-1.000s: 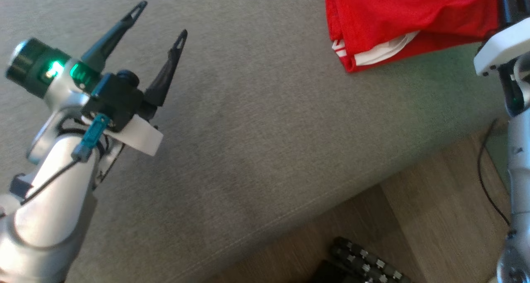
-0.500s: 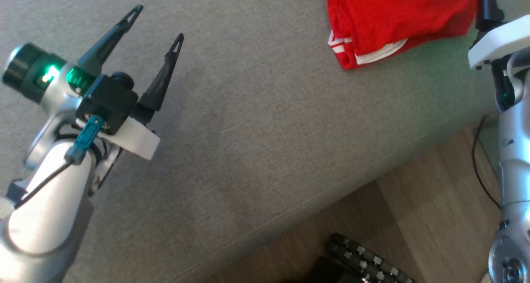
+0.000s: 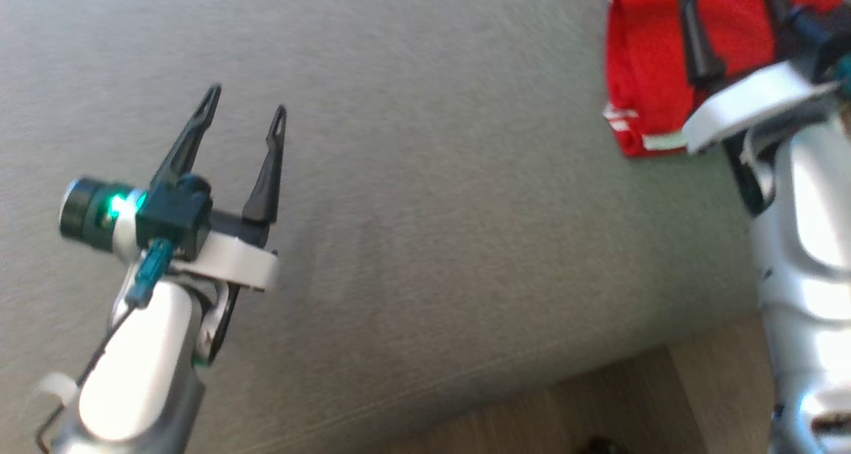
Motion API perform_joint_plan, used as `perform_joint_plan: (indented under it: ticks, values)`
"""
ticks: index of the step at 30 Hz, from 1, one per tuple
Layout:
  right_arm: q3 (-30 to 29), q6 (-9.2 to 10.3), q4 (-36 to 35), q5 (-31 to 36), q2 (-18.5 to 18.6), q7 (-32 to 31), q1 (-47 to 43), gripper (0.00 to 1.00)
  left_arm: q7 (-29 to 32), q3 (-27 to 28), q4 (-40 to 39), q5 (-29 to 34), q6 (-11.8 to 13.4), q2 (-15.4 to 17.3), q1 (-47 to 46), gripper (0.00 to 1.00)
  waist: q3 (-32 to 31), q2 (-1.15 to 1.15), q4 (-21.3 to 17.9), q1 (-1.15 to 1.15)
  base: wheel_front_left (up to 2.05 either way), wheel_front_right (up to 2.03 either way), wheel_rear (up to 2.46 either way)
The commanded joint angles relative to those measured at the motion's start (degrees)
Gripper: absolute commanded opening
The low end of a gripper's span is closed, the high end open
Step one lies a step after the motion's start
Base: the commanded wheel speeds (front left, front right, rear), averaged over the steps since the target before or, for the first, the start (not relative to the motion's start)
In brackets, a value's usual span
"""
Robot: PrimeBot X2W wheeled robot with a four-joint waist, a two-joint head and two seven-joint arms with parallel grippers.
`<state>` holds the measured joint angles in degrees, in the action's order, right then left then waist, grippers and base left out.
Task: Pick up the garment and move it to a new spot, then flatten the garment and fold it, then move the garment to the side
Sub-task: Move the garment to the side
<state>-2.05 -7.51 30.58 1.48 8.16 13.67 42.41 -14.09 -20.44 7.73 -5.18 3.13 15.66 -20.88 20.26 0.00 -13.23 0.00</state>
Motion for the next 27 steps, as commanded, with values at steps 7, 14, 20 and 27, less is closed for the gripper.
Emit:
perform_joint_plan:
  ticks: [7, 14, 20, 27]
  values:
    - [2.6, 0.02, -6.8, -2.4, -2.8, 0.1, -7.8, 1.0, -0.9, 5.3, -3.3, -2.0, 4.0, -2.7, 5.3, 1.0, -9.1, 0.0, 9.5, 0.0, 0.0, 0.0, 0.0]
    - [3.0, 0.02, -10.1, -4.1, -4.7, 0.5, -17.8, 1.0, -0.9, 8.3, -5.5, -1.9, 5.3, -6.2, 11.7, 1.0, -13.7, 0.0, 14.0, 0.0, 0.0, 0.0, 0.0]
    - [3.3, 0.02, -12.6, -5.8, -5.2, 1.1, -26.1, 1.0, -0.9, 9.6, -4.7, -1.6, 4.4, -9.4, 15.8, 1.0, -16.9, 0.0, 16.5, 0.0, 0.0, 0.0, 0.0]
    - [3.0, 0.02, -14.7, -10.6, -5.3, 1.3, -32.1, 1.0, -0.9, 11.0, -3.4, -0.2, 3.8, -11.1, 19.0, 1.0, -18.8, 0.0, 18.1, 0.0, 0.0, 0.0, 0.0]
